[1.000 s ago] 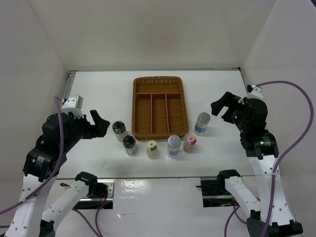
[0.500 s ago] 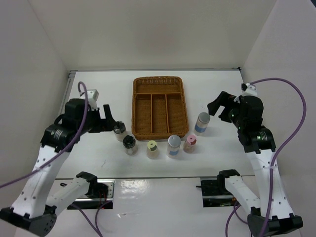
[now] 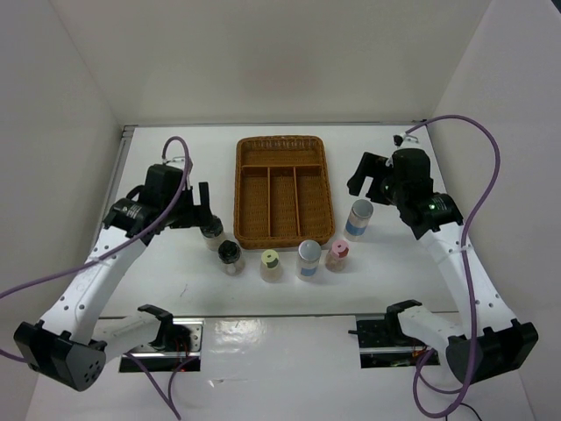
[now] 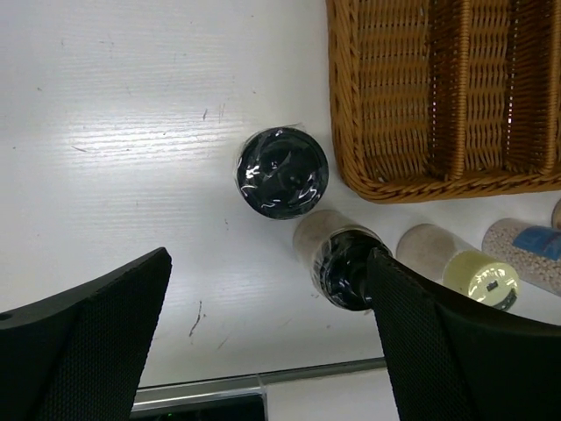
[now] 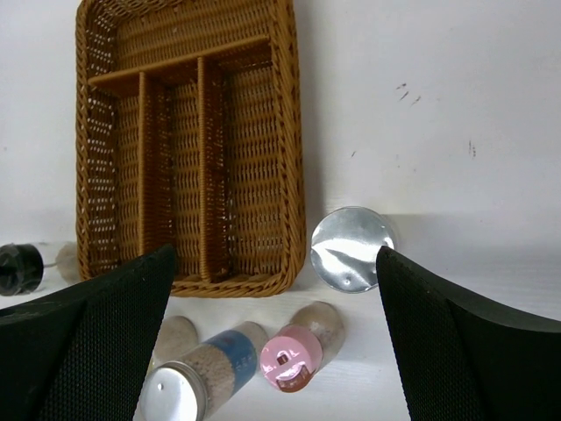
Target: Organize the condiment bottles
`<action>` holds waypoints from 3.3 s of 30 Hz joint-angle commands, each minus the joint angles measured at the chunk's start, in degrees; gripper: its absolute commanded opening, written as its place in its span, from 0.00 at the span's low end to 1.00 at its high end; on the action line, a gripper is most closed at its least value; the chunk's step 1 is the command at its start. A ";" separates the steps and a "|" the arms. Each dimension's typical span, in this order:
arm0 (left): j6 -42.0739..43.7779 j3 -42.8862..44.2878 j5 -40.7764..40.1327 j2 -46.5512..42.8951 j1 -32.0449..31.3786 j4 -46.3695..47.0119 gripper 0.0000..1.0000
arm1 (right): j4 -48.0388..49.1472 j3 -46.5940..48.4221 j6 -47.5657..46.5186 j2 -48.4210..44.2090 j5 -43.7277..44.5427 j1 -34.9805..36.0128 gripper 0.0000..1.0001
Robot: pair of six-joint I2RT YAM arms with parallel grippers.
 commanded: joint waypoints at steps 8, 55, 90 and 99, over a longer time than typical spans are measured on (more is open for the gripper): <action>-0.07 -1.12 -2.73 6.76 -0.79 6.75 0.93 | 2.48 2.05 -1.67 1.27 4.64 0.35 0.99; -0.07 -0.42 -4.84 17.32 -3.69 7.89 0.30 | 2.48 -1.47 -0.52 1.45 7.89 0.35 0.98; 3.00 32.97 -8.35 26.18 -3.69 3.40 0.01 | 3.53 1.96 -1.76 4.97 7.88 0.35 0.98; 4.76 40.97 -5.81 36.03 -6.14 6.48 0.01 | 5.90 0.29 -1.76 4.44 7.27 -1.32 0.98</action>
